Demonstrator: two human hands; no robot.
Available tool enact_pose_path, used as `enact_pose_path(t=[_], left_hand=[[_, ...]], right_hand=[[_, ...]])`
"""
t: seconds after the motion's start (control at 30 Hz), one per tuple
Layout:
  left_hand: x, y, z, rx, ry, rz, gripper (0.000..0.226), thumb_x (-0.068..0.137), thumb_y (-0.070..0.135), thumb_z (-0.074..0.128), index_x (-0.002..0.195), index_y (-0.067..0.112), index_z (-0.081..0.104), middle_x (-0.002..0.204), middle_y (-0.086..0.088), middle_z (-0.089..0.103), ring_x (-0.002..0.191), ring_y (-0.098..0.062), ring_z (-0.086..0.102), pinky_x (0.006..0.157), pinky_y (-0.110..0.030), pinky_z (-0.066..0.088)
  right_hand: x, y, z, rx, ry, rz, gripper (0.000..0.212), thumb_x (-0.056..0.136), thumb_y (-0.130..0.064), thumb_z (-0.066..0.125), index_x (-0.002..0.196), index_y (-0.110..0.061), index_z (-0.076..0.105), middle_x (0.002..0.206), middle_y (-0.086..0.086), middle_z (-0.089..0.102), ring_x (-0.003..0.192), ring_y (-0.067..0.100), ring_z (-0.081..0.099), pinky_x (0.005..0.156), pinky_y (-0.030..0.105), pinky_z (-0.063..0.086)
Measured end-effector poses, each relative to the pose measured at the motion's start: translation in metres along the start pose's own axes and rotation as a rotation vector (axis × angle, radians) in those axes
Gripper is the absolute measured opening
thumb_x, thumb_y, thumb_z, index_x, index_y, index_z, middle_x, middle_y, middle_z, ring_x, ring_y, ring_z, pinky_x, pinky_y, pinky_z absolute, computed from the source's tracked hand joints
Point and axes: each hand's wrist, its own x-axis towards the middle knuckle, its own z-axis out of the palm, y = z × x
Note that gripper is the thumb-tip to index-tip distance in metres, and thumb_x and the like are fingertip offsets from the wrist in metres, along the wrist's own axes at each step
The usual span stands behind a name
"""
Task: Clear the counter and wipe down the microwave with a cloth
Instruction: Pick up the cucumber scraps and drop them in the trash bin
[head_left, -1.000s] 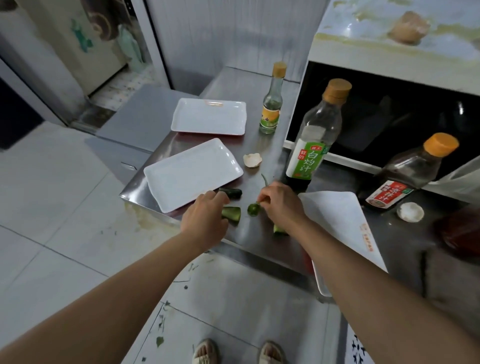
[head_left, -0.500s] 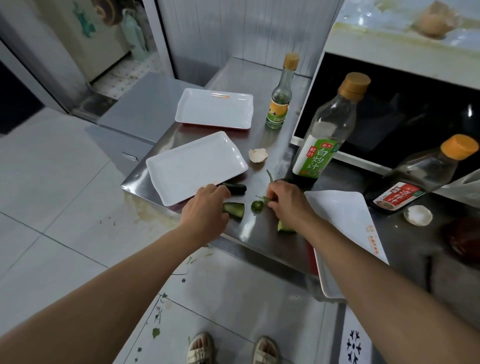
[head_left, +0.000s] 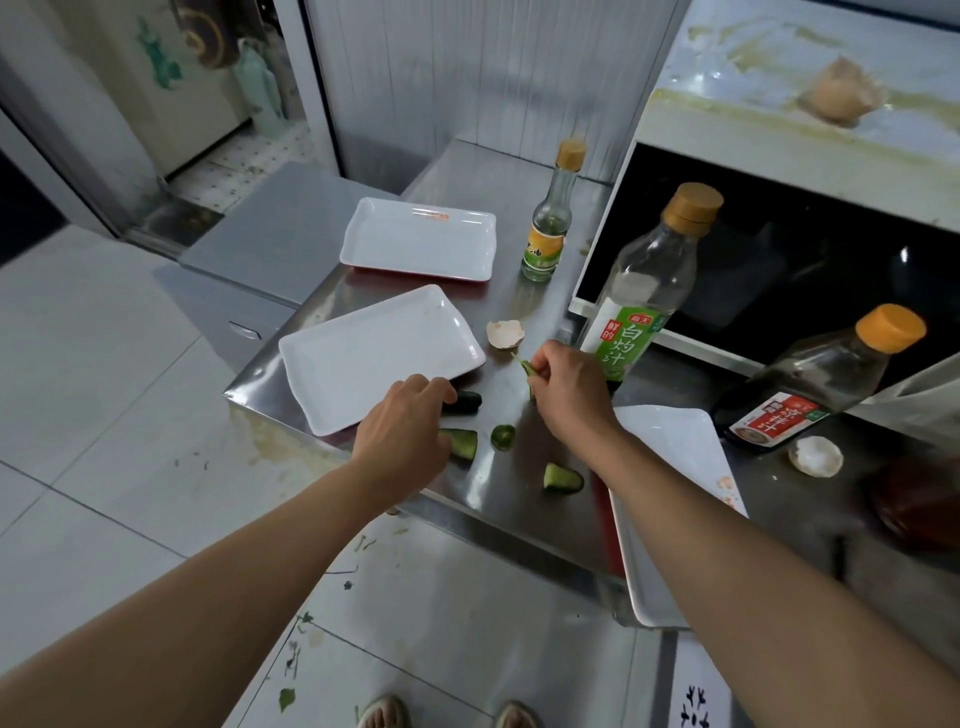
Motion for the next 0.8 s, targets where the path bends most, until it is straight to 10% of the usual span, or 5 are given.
enact_pose_path(t=[0.4,0.8], left_hand=[[0.012,-0.011,0.003,-0.015,0.022,0.039,0.038,0.087,0.023,0.058,0.123,0.025,0.049,0.118,0.003,0.051,0.106,-0.015,0.048,0.079,-0.026,0.042],[0.016,-0.014,0.000,-0.031,0.022,0.037,0.034,0.087,0.022,0.057,0.121,0.025,0.050,0.115,0.003,0.052,0.102,-0.014,0.048,0.078,-0.026,0.043]], right_hand=[[0.025,-0.005,0.026,-0.315,-0.013,-0.014,0.020,0.093,0.000,0.038,0.101,0.000,0.057,0.105,0.019,0.062,0.096,0.034,0.058,0.067,0.032,0.035],[0.035,-0.010,0.029,-0.391,-0.078,0.043,0.012,0.087,-0.008,0.055,0.097,-0.008,0.062,0.100,0.013,0.066,0.092,0.031,0.064,0.067,0.032,0.044]])
